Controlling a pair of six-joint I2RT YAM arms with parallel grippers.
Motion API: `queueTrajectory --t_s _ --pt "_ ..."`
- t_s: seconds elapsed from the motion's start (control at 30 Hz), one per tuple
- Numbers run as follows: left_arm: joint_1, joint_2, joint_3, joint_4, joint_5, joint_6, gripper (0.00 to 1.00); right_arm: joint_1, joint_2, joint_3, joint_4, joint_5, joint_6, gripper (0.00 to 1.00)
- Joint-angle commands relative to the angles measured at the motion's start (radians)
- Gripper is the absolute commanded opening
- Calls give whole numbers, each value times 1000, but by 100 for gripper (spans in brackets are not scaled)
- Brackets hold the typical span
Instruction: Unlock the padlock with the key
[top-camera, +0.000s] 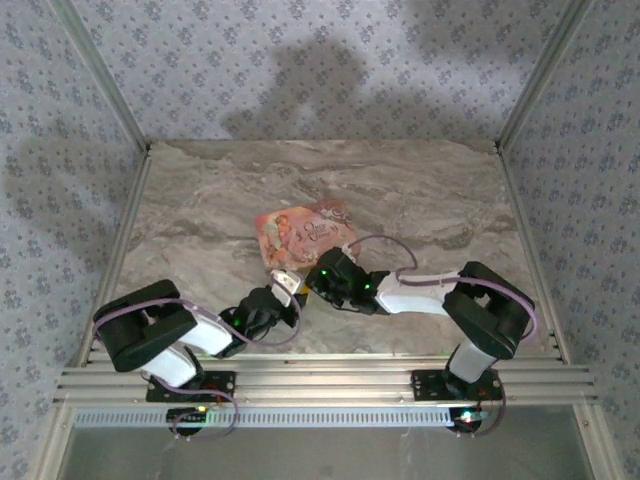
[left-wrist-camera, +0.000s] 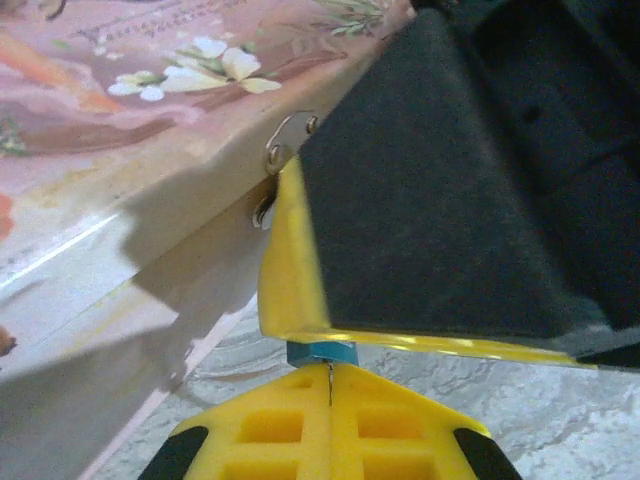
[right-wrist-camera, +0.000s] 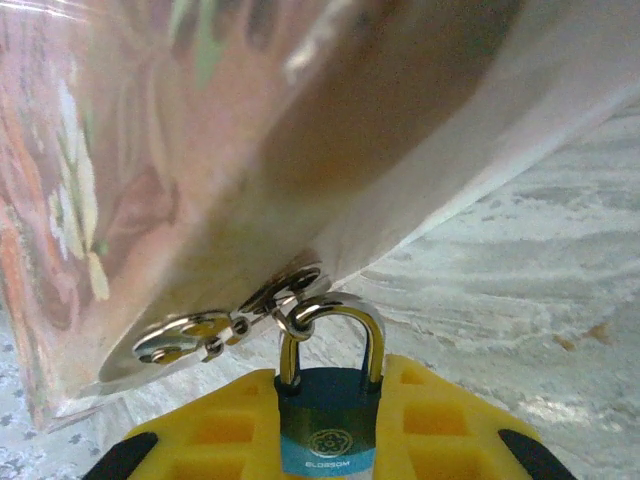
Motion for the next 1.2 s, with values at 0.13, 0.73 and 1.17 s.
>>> queueTrajectory --t_s 0.13,0.73,1.17 --pt "-22 38 18 -51 -62 83 0 15 -52 52 -78 -57 -35 1" --pt "-28 -17 8 -81 -107 30 0 3 -166 62 -214 40 -91 62" --pt "-82 -196 11 -243 -176 116 0 29 -41 130 -205 -16 -93 58"
